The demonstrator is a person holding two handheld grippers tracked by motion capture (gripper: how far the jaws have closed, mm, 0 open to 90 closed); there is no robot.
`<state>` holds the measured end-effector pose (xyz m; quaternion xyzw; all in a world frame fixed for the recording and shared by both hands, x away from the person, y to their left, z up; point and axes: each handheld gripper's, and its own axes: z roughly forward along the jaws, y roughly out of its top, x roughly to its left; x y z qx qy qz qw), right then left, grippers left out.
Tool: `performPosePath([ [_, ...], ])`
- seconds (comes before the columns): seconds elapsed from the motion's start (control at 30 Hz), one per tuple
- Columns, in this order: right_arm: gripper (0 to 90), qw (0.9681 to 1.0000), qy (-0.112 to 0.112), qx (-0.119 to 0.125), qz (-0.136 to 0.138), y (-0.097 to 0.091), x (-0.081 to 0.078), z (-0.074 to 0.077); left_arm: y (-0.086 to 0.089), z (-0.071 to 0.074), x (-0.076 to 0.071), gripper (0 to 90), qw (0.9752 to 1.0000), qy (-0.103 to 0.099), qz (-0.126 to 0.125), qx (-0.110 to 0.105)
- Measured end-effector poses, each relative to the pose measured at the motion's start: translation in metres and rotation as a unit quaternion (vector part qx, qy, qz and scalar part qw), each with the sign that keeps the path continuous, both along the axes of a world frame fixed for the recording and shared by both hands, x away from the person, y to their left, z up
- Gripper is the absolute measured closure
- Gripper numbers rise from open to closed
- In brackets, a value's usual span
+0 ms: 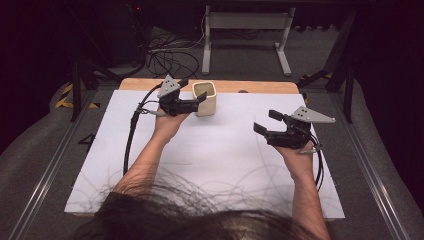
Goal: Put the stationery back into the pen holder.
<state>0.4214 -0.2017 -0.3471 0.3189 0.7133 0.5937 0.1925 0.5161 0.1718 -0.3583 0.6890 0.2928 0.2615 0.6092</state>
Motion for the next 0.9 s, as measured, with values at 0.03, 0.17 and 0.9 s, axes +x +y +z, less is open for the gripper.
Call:
performPosePath([
  [0.03,18.9,1.0,0.0,0.0,-0.001,0.0,0.0,0.0,0.002,0.001,-0.002,10.7,1.0,-0.002,-0.001,-0.002],
  [0.17,18.8,1.0,-0.002,0.002,-0.001,0.0,-0.001,0.0,0.006,0.004,-0.013,10.0,1.0,-0.008,-0.004,0.001],
  [0.9,17.9,0.9999,-0.005,0.005,-0.008,-0.004,-0.006,0.0,0.044,0.012,-0.063,8.4,0.9996,-0.028,-0.004,-0.003],
])
